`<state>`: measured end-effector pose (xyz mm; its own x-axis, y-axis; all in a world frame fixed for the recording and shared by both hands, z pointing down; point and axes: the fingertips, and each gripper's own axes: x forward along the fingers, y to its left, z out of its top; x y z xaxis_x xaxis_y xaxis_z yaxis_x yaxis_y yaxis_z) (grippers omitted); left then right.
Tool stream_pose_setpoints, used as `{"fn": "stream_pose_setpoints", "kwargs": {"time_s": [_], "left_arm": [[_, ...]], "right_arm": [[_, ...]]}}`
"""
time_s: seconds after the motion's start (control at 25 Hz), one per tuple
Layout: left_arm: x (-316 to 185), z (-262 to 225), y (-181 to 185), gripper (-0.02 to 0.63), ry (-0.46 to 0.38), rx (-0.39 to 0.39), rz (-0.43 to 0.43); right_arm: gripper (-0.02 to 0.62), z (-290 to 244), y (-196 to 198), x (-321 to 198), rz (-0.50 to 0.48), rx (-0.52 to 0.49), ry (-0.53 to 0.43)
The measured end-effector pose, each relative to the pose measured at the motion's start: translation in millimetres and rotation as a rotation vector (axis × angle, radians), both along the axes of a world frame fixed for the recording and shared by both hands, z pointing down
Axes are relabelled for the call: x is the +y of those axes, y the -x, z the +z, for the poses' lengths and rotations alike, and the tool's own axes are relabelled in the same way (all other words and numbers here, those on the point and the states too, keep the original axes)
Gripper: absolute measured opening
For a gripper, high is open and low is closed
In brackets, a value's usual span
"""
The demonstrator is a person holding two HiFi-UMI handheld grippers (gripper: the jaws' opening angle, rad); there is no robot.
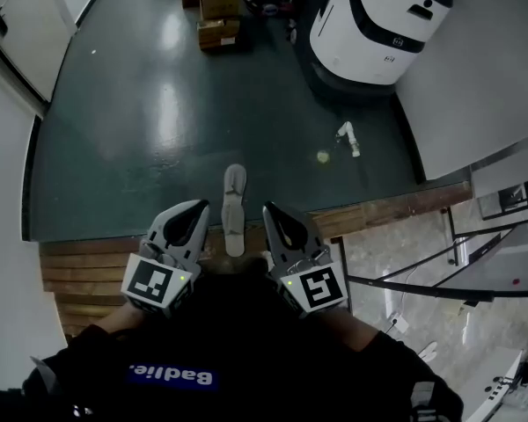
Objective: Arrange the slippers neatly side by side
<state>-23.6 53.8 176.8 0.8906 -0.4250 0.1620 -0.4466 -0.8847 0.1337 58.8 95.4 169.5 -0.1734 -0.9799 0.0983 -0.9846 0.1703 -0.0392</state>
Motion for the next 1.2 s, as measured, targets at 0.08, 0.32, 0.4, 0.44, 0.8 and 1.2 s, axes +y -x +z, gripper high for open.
{"fn": "stream_pose_setpoints", "kwargs": {"time_s": [0.08,0.32,0.4,0.44,0.8,1.2], "left_arm": [[0.8,1.4,1.3,0.001,0.003,-0.001,-0.003],[-4.1,8.1,7.3,0.000,0.016,-0.016,-0.026],[-7.3,9.0,8.2,0.000,0.016,-0.019,-0.034],[-8.9,9.7,8.3,0.001,0.017,-0.019,-0.036],[-6.8,35.0,16.0,0.000,0.064,-0.051,-0.056],[-28.3,62.3,31.8,0.000,0.125,-0.081,-0.130]], "right_arm": [[-0.002,0.2,1.5,0.7,-0.008,-0.018,-0.005],[-0.002,9.4,-3.1,-1.5,0.009,-0.033,0.012],[-0.002,15.1,-4.3,-4.7,0.004,-0.028,0.026],[-0.002,19.4,-4.1,-6.9,-0.003,-0.026,0.038],[0.002,77.9,7.5,-17.8,-0.059,-0.011,0.197],[0.041,161.5,21.2,-45.3,-0.137,0.044,0.345]]}}
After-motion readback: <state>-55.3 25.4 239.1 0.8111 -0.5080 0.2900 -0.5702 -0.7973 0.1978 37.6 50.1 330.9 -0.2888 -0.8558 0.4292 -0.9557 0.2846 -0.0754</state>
